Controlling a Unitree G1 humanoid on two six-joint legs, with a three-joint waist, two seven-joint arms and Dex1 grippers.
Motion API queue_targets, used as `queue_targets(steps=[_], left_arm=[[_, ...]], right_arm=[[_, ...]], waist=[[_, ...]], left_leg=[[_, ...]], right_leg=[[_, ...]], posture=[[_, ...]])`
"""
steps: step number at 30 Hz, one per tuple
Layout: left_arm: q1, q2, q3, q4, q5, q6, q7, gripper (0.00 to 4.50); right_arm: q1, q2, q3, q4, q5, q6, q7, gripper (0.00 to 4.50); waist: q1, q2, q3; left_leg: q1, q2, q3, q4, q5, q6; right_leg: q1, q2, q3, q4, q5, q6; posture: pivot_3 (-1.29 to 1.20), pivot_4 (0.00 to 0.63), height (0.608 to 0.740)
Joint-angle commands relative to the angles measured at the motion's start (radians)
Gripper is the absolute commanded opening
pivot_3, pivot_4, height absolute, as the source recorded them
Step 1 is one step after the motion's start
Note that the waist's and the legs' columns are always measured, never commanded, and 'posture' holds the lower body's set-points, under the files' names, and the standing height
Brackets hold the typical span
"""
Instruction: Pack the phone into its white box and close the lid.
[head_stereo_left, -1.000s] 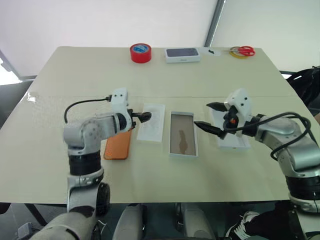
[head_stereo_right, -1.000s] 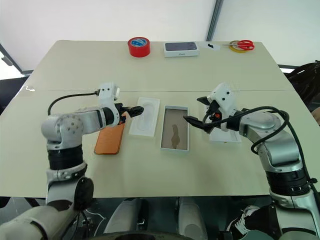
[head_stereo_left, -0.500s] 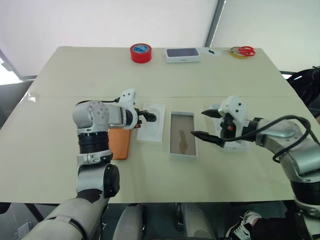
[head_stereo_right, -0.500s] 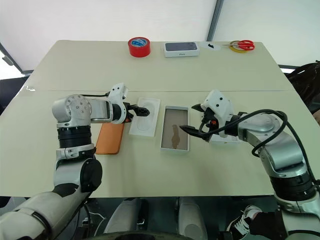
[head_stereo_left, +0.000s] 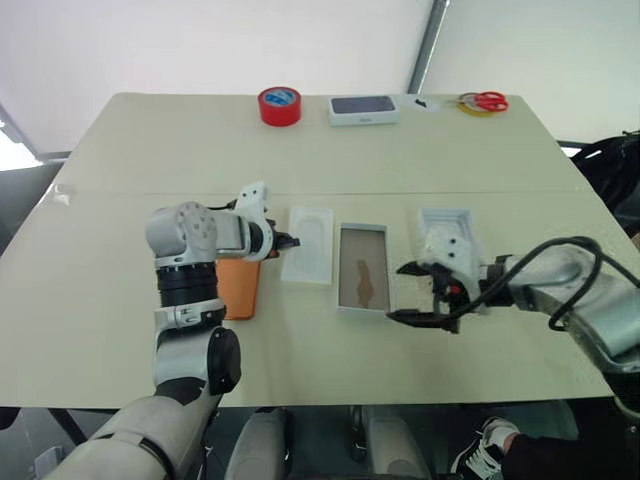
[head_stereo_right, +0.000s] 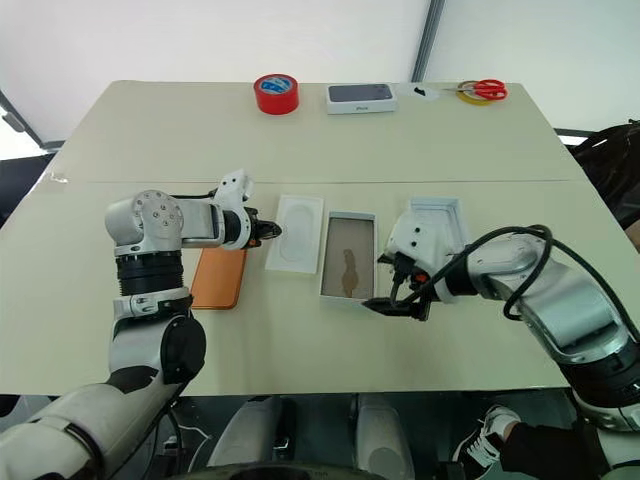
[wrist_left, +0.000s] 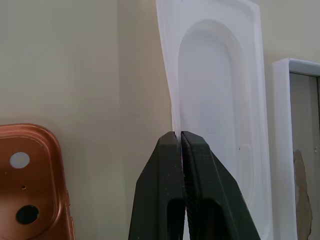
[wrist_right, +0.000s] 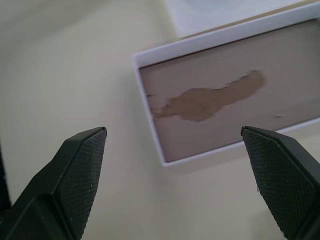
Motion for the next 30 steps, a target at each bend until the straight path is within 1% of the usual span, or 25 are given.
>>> queue_targets(steps=[1,5,8,9,11,12,13,14,15,18,19,24,28,30], left_arm=[[-0.017,0.013,0.033,-0.043,-0.006,0.009,-0.014,0.06],[-0.014,0.028,0.065,-0.075,-0.008,0.026,-0.027,0.06],[-0.011,0.037,0.078,-0.092,-0.007,0.03,-0.032,0.06],[-0.01,0.047,0.091,-0.101,-0.013,0.03,-0.035,0.02],[-0.007,0.065,0.122,-0.121,-0.022,0.03,-0.037,0.0],[-0.006,0.073,0.131,-0.125,-0.026,0.03,-0.037,0.0],[-0.003,0.081,0.141,-0.132,-0.029,0.03,-0.036,0.0],[-0.001,0.089,0.153,-0.138,-0.033,0.03,-0.034,0.0],[0.001,0.094,0.162,-0.142,-0.037,0.03,-0.032,0.0],[0.017,0.117,0.201,-0.166,-0.058,0.03,-0.024,0.0],[0.021,0.123,0.209,-0.172,-0.064,0.03,-0.02,0.0],[0.052,0.185,0.276,-0.212,-0.116,0.03,0.001,0.0],[0.067,0.241,0.313,-0.236,-0.182,0.03,0.022,0.0],[0.076,0.252,0.317,-0.242,-0.215,0.03,0.038,0.0]], right_arm=[[-0.071,0.043,0.05,-0.003,-0.033,0.046,-0.04,4.5],[-0.134,0.087,0.154,0.007,-0.08,0.061,-0.047,4.5],[-0.162,0.098,0.21,0.022,-0.112,0.052,-0.039,4.5],[-0.177,0.101,0.248,0.036,-0.141,0.038,-0.035,4.25],[-0.199,0.104,0.324,0.058,-0.2,0.002,-0.023,3.71],[-0.204,0.11,0.34,0.069,-0.213,-0.009,-0.018,3.16],[-0.205,0.118,0.348,0.079,-0.223,-0.023,-0.016,2.8],[-0.207,0.124,0.355,0.087,-0.236,-0.043,-0.011,2.16],[-0.207,0.128,0.36,0.094,-0.248,-0.059,-0.006,1.75],[-0.209,0.146,0.365,0.099,-0.273,-0.108,0.017,0.26],[-0.209,0.152,0.365,0.101,-0.28,-0.121,0.024,0.08],[-0.247,0.21,0.389,0.139,-0.332,-0.208,0.064,0.08],[-0.315,0.304,0.421,0.239,-0.384,-0.247,0.069,0.08],[-0.328,0.334,0.426,0.282,-0.404,-0.264,0.075,0.08]], waist=[[0.0,0.0,0.0],[0.001,0.0,0.0],[0.001,0.0,0.0],[0.002,0.0,0.0],[0.0,0.0,0.0],[-0.001,0.0,0.0],[-0.001,0.0,0.0],[-0.001,0.0,0.0],[-0.001,0.0,0.0],[-0.006,-0.001,0.0],[-0.008,-0.001,0.0],[-0.022,-0.001,0.0],[-0.025,-0.001,0.0],[-0.021,-0.001,0.0]], left_leg=[[0.0,0.0,0.0,0.0,0.0,0.0],[-0.001,0.0,0.0,0.0,0.001,-0.001],[-0.001,0.0,0.0,0.0,0.001,-0.001],[-0.001,0.0,0.0,0.0,0.001,-0.002],[-0.001,0.0,0.0,0.0,0.001,-0.002],[-0.001,0.0,0.0,0.0,0.001,-0.002],[-0.001,0.0,0.0,0.0,0.001,-0.002],[-0.001,0.0,0.0,0.0,0.001,-0.002],[-0.001,0.0,0.0,0.0,0.001,-0.002],[-0.001,0.0,0.0,0.0,0.001,-0.003],[-0.001,0.0,0.0,0.0,0.001,-0.003],[-0.001,0.0,0.0,-0.001,0.002,-0.004],[-0.001,0.0,0.0,-0.002,0.003,-0.005],[-0.001,0.0,0.0,-0.002,0.003,-0.006]], right_leg=[[0.0,0.0,0.0,0.0,0.0,0.0],[-0.001,0.0,0.0,0.0,0.0,0.0],[-0.001,0.0,0.0,0.0,0.0,0.0],[-0.001,0.0,0.0,0.0,0.0,0.0],[-0.001,0.0,0.0,0.0,0.0,0.0],[-0.001,-0.001,0.0,0.0,0.0,0.0],[-0.001,0.0,0.0,0.0,0.0,0.0],[-0.001,0.0,0.0,0.001,0.0,0.0],[-0.002,0.0,0.0,0.001,0.0,0.0],[-0.002,0.0,0.0,0.001,0.0,0.0],[-0.002,0.0,0.0,0.001,0.0,0.0],[-0.002,0.0,0.0,0.002,0.0,0.0],[-0.004,0.0,0.0,0.003,0.001,0.0],[-0.004,0.0,0.0,0.004,0.001,0.0]], posture=[[0.0,0.15,0.732],[0.0,0.15,0.732],[0.0,0.15,0.732],[0.0,0.15,0.732],[0.0,0.15,0.732],[0.0,0.15,0.732],[0.0,0.15,0.732],[0.0,0.15,0.732],[0.0,0.15,0.732],[0.0,0.15,0.732],[0.0,0.15,0.732],[0.0,0.15,0.732],[0.0,0.15,0.732],[0.0,0.15,0.732]])
